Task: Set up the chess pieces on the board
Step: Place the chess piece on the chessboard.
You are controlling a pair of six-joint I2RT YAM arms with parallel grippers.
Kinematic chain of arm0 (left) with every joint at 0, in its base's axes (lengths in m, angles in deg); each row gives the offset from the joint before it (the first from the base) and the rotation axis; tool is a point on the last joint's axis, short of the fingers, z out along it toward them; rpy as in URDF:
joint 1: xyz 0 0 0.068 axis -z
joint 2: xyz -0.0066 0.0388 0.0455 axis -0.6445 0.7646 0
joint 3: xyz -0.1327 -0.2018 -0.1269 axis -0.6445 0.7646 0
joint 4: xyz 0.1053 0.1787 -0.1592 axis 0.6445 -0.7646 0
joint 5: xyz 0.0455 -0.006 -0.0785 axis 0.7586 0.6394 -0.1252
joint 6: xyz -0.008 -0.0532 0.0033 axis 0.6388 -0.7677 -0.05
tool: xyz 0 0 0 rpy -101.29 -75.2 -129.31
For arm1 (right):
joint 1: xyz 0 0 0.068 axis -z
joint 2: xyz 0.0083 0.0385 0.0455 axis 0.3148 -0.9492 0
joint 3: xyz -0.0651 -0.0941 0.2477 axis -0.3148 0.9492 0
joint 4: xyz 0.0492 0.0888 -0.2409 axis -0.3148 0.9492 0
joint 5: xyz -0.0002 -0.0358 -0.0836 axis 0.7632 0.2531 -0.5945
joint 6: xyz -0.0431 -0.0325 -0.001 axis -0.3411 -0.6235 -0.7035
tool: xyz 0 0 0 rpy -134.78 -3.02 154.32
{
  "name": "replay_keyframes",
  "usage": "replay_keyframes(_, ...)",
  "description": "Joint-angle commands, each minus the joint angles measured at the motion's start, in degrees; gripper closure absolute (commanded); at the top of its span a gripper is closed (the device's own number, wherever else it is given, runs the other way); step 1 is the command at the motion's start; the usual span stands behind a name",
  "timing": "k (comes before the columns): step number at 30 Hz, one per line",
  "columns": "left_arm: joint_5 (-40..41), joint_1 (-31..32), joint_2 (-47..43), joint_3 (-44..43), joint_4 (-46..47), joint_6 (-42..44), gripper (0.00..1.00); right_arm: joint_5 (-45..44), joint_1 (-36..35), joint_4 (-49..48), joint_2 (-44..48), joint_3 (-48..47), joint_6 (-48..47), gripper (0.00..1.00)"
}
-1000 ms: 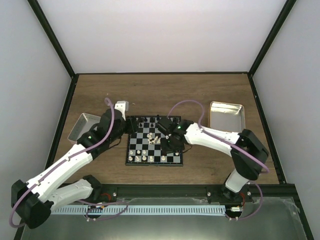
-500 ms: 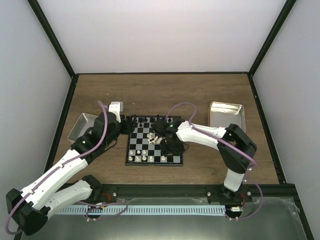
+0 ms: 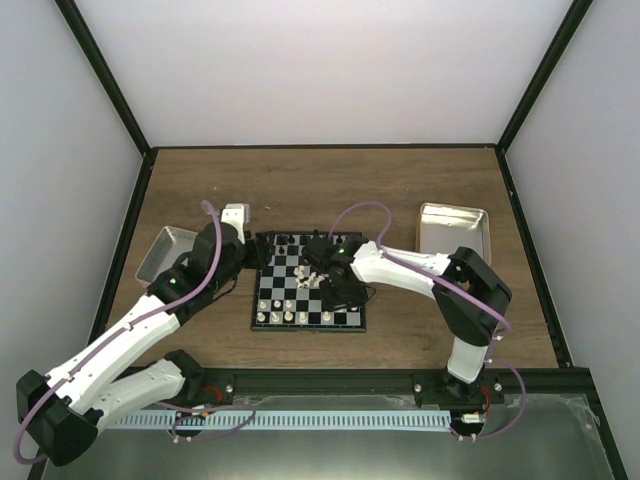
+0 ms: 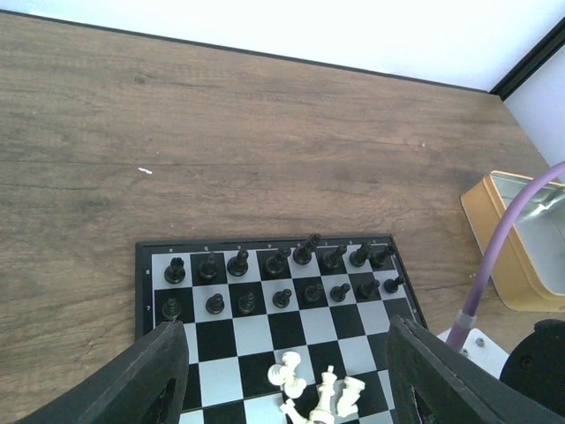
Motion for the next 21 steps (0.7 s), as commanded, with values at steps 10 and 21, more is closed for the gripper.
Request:
replay_keyframes(10,1.3,-0.2,1.3,-0.2,-1.0,0.7,0.36,-2.7,-0.2,-2.9,0.0,0.2,0.3,0.90)
replay_keyframes(21,3.0,-0.3,3.5,-0.8,-2.7,-2.8,0.35,-5.8,-0.2,-6.9,5.1,-1.5,2.4,0.72)
